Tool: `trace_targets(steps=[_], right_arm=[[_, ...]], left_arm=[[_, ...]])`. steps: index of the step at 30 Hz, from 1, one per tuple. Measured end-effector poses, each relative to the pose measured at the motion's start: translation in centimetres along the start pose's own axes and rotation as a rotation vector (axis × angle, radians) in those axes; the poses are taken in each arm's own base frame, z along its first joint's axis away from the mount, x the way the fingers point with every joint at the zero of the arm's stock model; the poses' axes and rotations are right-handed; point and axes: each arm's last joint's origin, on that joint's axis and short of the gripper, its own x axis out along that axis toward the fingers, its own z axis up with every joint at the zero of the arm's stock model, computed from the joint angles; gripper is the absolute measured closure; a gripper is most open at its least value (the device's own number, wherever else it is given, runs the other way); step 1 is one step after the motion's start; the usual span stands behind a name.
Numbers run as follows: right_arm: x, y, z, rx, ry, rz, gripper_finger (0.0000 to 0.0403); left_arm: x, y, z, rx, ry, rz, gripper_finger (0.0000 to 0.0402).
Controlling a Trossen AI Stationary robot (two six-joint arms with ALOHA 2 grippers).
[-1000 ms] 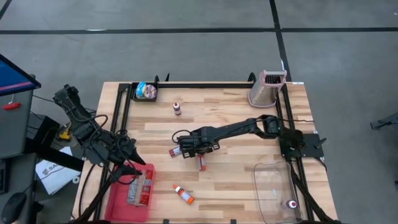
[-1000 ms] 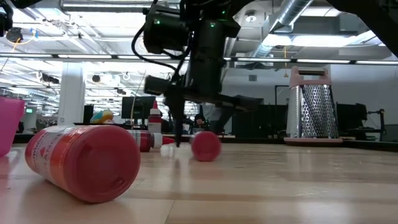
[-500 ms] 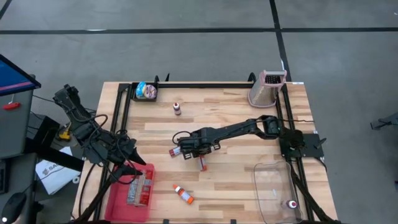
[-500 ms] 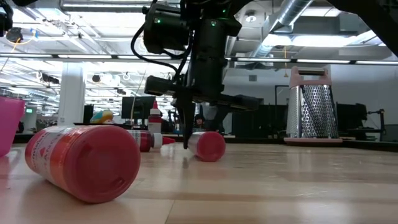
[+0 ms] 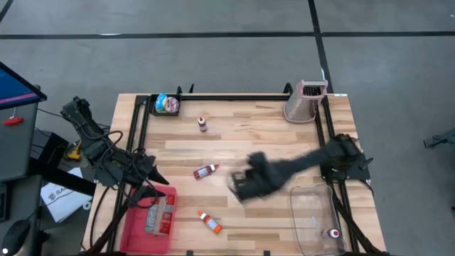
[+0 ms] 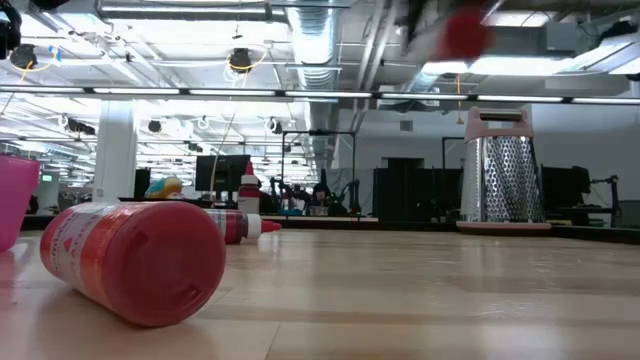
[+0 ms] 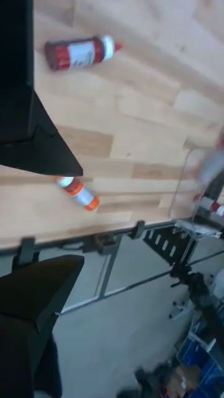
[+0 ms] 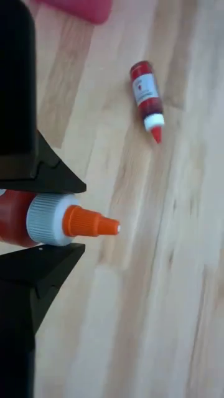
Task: Pick & Place Food Item
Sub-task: Put the top orange food coloring bottle into the transparent bin
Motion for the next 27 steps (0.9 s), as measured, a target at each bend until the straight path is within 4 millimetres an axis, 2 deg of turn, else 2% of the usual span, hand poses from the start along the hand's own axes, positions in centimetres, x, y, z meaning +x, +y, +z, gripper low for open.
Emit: trace_targets(steps=[2,5,7,12,18,23,27], right_arm=[[-2.6,-1.9,-2.4,0.081,-0.072,-0.001,0.0304],[-4.5,-3.6,-6.3,0.171,-0.100,0.046,0.0304],[-4.6,-4.6,-8.3,0.162,-0.100,0.033,0.0304],[-3.8,-5.2,-12.3,0.086,-0.039,-0.040,0.0304],[-5.8,-6.2,-14.3,0.043,-0.003,0.018,0.0304],[-9.3,-7.5,-14.2,-0.046,0.072,0.104,0.0304],[-11.0,-9.0,-14.3,-0.168,0.142,0.124,0.0304]], left_arm=[[0.0,0.1,0.1,0.019,-0.025,0.024,0.0188],[0.0,0.1,0.2,0.047,-0.053,0.052,0.0188],[0.0,0.1,0.3,0.063,-0.070,0.063,0.0188],[0.1,0.1,0.6,0.060,-0.095,0.063,0.0188],[0.1,0.0,0.8,0.008,-0.109,0.052,0.0188],[0.1,-0.2,1.0,-0.024,-0.137,0.036,0.0188],[0.1,-0.1,1.2,-0.027,-0.165,0.064,0.0188]])
